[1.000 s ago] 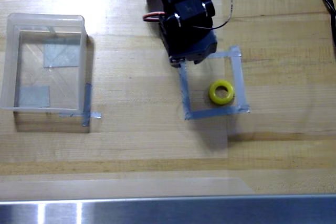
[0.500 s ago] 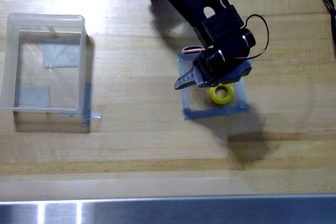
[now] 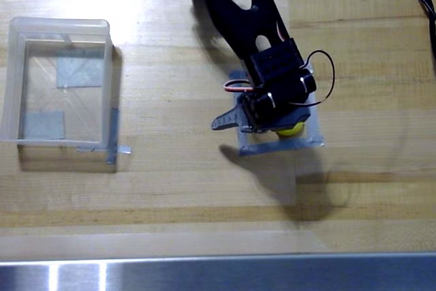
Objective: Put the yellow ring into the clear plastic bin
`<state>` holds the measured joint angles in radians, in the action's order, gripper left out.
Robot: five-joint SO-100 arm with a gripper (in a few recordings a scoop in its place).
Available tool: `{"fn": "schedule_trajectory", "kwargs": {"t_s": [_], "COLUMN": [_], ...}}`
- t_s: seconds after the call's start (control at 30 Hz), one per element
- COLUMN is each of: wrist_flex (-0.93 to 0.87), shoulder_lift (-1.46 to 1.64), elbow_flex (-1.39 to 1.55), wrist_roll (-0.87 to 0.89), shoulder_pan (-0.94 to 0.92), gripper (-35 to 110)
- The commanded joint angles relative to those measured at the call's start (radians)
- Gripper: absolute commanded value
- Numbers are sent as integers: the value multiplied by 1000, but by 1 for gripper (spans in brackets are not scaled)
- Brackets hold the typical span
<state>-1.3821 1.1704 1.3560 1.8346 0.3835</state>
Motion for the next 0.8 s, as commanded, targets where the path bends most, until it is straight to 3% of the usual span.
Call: {"fn": "schedule_trajectory", "kwargs": {"t_s": [0.0,0.77], "wrist_flex": [17,-37], "shoulder_lift": [35,57], "elbow_flex": [-35,35], "wrist_roll": [8,6], "shoulder_pan": [-5,109], "gripper": [43,41]}}
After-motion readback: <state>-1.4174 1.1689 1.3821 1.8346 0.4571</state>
